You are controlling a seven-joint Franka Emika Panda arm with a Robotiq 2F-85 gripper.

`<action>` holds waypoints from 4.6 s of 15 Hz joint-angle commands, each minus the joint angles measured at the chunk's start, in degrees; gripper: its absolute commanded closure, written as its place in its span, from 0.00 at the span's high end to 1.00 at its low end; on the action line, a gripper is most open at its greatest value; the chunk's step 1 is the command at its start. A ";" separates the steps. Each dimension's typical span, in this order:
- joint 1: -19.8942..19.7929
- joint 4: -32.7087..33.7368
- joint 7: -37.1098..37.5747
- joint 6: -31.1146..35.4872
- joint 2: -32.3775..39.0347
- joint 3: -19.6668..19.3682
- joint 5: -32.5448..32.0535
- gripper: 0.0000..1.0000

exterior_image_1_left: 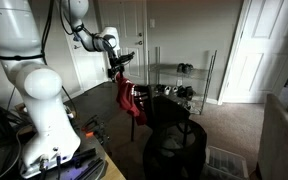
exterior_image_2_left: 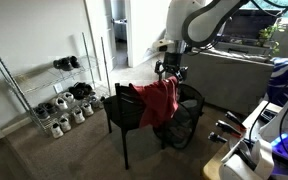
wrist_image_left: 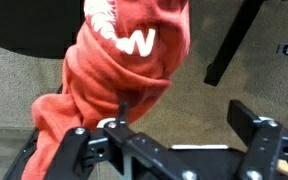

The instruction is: Put the red clothing in the black laundry bag.

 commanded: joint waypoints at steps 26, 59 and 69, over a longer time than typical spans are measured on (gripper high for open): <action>-1.81 10.72 6.37 -7.45 12.58 -1.91 0.88 1.00; 0.33 -10.87 7.70 11.76 -7.52 -0.37 2.84 0.05; 7.48 -15.38 11.78 5.33 -17.24 -3.41 2.44 0.05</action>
